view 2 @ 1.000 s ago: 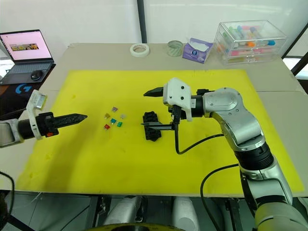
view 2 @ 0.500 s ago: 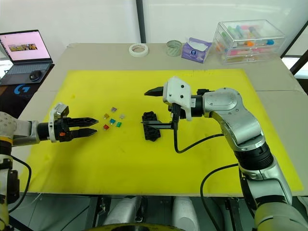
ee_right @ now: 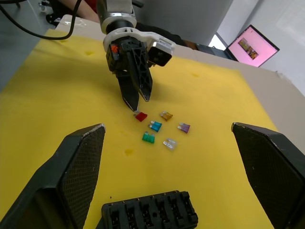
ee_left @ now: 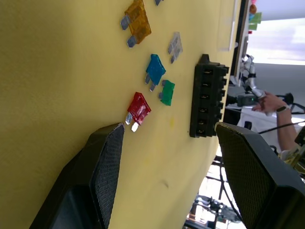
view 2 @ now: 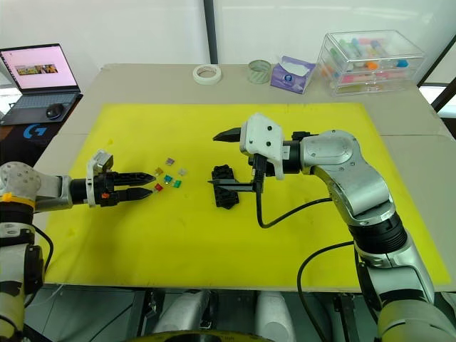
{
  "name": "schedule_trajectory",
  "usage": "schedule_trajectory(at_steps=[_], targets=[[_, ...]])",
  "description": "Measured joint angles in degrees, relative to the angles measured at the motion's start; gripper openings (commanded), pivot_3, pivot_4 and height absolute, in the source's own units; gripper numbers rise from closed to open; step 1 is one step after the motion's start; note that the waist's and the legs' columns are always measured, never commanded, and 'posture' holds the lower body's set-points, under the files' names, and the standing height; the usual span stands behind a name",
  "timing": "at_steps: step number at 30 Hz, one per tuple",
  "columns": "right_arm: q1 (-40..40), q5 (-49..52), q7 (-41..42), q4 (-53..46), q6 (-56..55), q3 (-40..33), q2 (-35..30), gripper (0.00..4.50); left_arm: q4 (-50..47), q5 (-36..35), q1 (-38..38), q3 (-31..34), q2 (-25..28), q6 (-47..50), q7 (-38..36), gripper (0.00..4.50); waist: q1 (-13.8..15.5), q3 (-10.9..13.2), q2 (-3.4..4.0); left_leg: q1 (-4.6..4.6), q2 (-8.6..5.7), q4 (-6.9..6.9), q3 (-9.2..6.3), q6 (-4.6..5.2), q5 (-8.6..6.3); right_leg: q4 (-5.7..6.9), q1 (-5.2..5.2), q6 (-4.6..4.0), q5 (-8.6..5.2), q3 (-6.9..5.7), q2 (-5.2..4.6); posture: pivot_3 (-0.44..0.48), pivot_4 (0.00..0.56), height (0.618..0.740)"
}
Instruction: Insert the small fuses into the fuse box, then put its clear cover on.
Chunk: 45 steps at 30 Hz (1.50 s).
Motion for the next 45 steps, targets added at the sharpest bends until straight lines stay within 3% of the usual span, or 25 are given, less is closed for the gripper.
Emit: schedule_trajectory(at_steps=[36, 40, 45], targets=[[-0.1, 1.7, -0.4, -1.1, 3.0, -1.3, -1.5, 4.50, 2.4, 5.8, -1.6, 0.2, -4.2, -4.2, -4.1, 3.22, 0.6, 0.0, -0.01, 0.00, -0.06, 0.05, -0.03, 0.00, 0.00, 0.00, 0.08, 0.00, 0.00, -0.01, -0.05, 0.000, 0.150, 0.740], [-0.1, 1.7, -0.4, -1.2, 3.4, -1.3, -1.6, 4.50, 2.8, 7.0, -1.6, 0.1, -4.8, -5.4, -4.1, 1.93, 0.6, 0.0, -0.01, 0.00, -0.06, 0.06, -0.04, 0.00, 0.00, 0.00, 0.08, 0.00, 0.00, -0.01, -0.05, 0.000, 0.150, 0.740], [-0.1, 1.7, -0.4, -1.3, 3.4, -1.3, -1.6, 4.50, 2.9, 7.8, -1.5, 0.1, -5.3, -6.3, -4.4, 1.93, 0.5, 0.0, 0.00, 0.00, -0.06, 0.05, -0.03, 0.00, 0.00, 0.00, 0.08, 0.00, 0.00, -0.01, -0.05, 0.000, 0.150, 0.740]])
